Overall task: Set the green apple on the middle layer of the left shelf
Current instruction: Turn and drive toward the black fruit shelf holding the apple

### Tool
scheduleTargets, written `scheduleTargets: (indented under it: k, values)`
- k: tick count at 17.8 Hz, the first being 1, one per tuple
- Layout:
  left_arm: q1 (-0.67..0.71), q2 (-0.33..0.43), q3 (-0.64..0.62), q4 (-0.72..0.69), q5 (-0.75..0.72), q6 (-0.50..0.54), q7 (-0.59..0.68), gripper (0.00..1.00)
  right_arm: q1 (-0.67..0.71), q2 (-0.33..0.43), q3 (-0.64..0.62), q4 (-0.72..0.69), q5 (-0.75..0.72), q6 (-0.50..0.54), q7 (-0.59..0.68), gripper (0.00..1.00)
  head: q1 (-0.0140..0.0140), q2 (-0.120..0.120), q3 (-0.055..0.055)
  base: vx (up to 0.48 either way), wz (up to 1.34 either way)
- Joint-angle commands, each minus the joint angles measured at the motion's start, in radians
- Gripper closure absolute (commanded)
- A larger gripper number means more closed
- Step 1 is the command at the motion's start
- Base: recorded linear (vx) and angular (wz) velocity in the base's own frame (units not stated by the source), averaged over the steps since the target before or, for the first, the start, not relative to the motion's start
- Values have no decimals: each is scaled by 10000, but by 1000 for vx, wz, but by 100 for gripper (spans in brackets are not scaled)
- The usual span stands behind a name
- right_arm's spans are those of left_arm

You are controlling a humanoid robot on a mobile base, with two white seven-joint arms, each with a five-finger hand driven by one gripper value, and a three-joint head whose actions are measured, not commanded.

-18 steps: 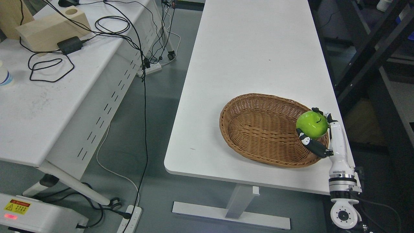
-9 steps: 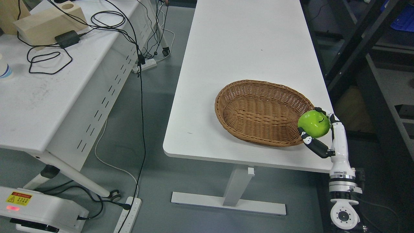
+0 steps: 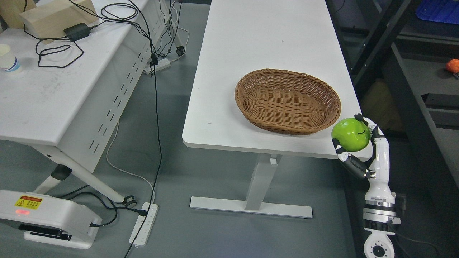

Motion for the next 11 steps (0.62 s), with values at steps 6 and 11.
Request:
scheduleTargets:
  k: [6, 11]
  values:
    - [0, 175, 0, 0, 0, -3, 8, 0, 400, 454, -119, -39, -69, 704, -34, 100, 0, 0, 0, -173, 21]
    - [0, 175, 0, 0, 0, -3, 8, 0, 400, 454, -211, -54, -69, 719, -34, 100, 0, 0, 0, -147, -13]
